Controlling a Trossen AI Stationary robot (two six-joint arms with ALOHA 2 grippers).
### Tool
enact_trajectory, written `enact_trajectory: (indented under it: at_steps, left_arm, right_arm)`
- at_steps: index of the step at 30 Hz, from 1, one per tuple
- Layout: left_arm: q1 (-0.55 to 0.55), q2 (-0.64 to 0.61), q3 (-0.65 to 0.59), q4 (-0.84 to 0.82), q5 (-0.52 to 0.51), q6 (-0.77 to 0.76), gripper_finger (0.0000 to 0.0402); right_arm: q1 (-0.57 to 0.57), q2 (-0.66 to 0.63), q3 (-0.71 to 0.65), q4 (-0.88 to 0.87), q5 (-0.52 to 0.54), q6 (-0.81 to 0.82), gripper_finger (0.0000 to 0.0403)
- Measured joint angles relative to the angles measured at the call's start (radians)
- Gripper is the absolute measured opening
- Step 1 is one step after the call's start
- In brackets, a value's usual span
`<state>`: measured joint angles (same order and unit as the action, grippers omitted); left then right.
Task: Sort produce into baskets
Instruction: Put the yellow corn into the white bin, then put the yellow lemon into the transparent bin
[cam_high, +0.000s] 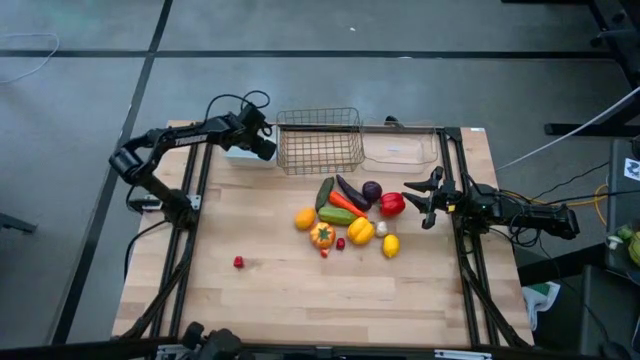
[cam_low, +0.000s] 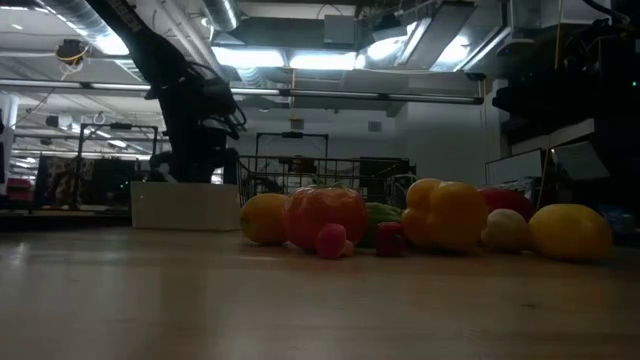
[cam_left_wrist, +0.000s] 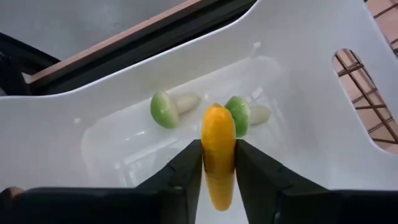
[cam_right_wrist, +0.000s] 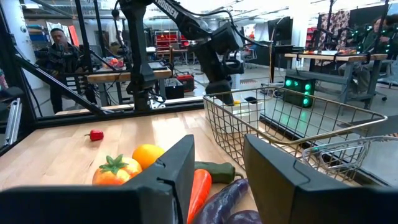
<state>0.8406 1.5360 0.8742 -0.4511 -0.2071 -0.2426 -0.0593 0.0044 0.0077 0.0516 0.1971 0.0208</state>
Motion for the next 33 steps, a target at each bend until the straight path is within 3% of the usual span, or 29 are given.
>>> enact_trajectory:
  at_steps: [15,25,33]
  left_arm:
    - [0.000,0.000,0.000,0.001,-0.049,0.005,0.0209]
    - [-0.001,0.000,0.000,0.052,-0.049,0.004,0.0213]
    - [-0.001,0.000,0.000,0.082,-0.049,-0.021,0.0212]
  right_arm:
    - [0.000,0.000,0.000,0.000,0.000,0.000,0.0138]
    - [0.000,0.000,0.007,0.004,0.000,0.000,0.0138]
    - [0.000,0.010,0.119,-0.068,-0.011,0.001,0.0138]
